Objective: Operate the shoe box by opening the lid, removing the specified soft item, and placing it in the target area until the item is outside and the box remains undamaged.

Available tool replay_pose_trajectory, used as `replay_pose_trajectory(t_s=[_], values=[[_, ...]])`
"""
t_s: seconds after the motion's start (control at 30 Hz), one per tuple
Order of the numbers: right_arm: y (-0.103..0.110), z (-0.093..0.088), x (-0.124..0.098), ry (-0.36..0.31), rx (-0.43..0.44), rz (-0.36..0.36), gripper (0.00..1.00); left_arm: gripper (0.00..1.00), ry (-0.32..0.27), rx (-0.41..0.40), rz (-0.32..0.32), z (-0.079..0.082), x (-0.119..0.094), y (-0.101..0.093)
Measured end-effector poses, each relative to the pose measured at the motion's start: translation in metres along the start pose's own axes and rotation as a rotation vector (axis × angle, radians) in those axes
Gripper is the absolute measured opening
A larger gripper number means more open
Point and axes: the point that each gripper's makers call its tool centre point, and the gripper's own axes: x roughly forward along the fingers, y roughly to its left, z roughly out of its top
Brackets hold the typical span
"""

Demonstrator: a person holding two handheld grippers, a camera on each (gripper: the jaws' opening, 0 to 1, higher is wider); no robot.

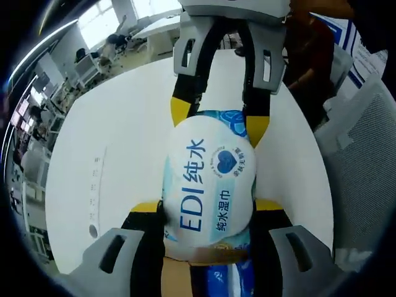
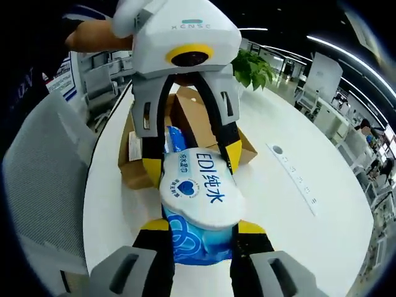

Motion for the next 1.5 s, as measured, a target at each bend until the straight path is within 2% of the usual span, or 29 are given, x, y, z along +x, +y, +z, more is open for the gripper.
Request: replay_pose_trajectory(t_s=[0.5,0.97,1.2,1.5], values=[[-0.009,-0.014,0.029,-0.004,-0.038,0.036,0.28,0.53,0.033,-0.044,0.027,-0.022,0.028,0.007],[-0.009,-0.026,0.050,-0.013,-0.061,0.053,0.28,0.54,0.097,-0.054,0.026,-0.041,0.051,0.007],[-0.009,-0.032,0.056,-0.030,-0.062,0.059,0.29,0.54,0.123,-0.042,0.030,-0.044,0.057,0.006],[-0.009,-0.038,0.059,-0.046,-0.069,0.073,0.33,0.54,0.120,-0.040,0.034,-0.043,0.058,0.006]])
